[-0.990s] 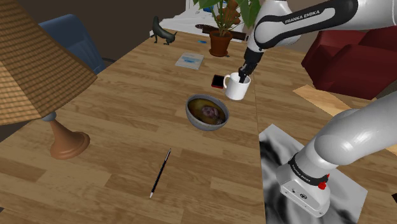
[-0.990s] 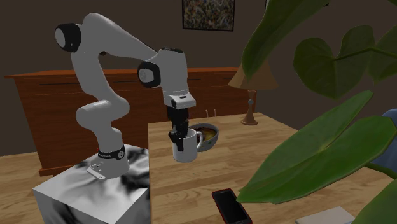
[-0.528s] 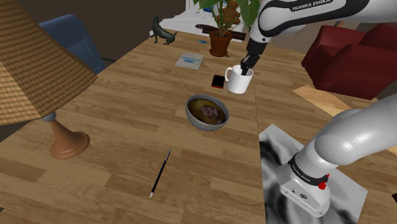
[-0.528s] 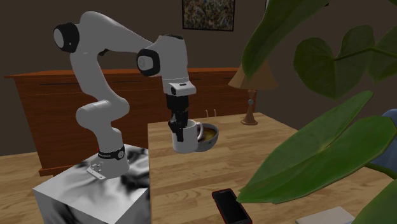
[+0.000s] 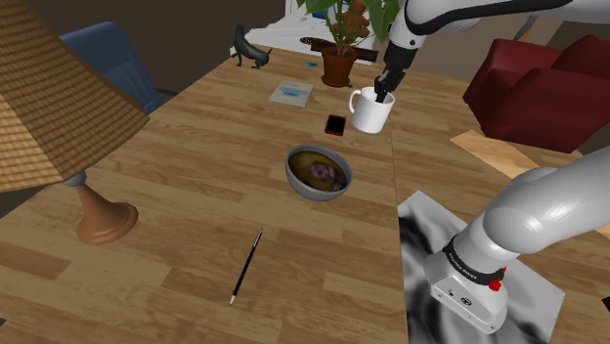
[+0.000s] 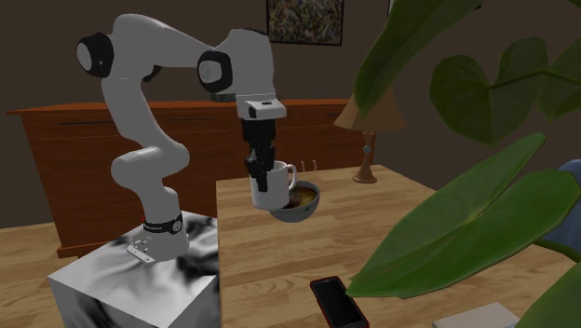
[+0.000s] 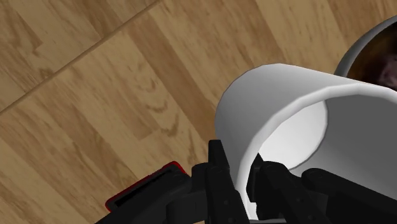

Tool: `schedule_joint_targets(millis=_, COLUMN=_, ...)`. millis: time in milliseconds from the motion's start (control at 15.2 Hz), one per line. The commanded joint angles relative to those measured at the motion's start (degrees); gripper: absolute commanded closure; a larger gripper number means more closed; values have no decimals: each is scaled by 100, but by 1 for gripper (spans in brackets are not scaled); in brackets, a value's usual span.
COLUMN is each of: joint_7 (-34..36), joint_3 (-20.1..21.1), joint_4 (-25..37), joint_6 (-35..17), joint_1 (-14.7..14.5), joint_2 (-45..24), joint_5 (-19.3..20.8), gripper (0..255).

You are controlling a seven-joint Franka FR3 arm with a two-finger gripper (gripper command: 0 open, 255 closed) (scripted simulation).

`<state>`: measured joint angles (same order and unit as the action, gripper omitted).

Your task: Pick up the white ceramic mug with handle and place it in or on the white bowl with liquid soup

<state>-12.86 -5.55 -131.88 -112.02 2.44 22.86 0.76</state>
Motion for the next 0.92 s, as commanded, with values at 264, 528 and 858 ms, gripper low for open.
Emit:
schedule_joint_targets(millis=264, joint_7=427, joint_3=313, joint_4=169, joint_6=239, joint_1=-169, joint_2=73, joint_5=-102, gripper=255)
schedule_joint_targets(millis=528, joint_7=987, joint_3=722, joint_4=252, joint_6=301, joint_1=-391, joint_2=62, joint_5=-240, gripper=255)
schedule_joint_targets(millis=858, joint_7=1689, joint_3=1225, joint_4=500, joint_6=372, joint_1=-660, joint_2=-95, joint_5=-389, gripper=255)
